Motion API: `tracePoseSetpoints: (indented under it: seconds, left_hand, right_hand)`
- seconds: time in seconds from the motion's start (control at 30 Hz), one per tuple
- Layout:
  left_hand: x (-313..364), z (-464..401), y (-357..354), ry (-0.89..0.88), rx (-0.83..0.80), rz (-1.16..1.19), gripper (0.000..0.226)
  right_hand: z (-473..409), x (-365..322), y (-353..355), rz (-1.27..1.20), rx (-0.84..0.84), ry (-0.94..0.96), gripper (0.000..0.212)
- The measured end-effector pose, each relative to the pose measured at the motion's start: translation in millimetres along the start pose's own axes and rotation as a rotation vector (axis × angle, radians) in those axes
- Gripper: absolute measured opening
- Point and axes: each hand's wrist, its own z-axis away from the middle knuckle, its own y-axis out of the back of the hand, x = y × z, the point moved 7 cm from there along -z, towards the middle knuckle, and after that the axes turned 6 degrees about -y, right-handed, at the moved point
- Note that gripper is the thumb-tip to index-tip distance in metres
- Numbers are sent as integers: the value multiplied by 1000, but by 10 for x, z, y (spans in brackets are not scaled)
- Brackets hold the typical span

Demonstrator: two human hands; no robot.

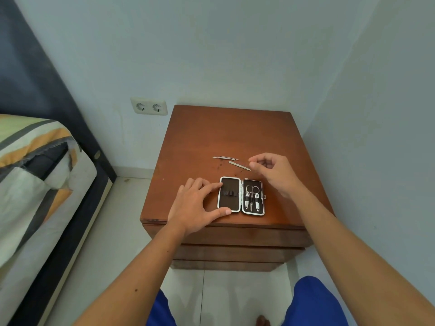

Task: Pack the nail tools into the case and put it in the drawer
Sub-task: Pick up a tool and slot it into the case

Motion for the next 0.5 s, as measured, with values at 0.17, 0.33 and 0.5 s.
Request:
tracePoseSetpoints:
  seconds: [0.17,0.33,0.5]
  left_hand:
    - [-8,-9,-26,3,-45,-70,91]
    - [0,-10,-35,-8,-72,-101,95]
    - [2,-6,-35,2,-59,-83,92]
  right_hand:
    - [83,64,54,-79,-22,-61,9]
    - [104,67,29,-163,-23,-84,8]
    - [60,19,-92,-104,19,-87,15]
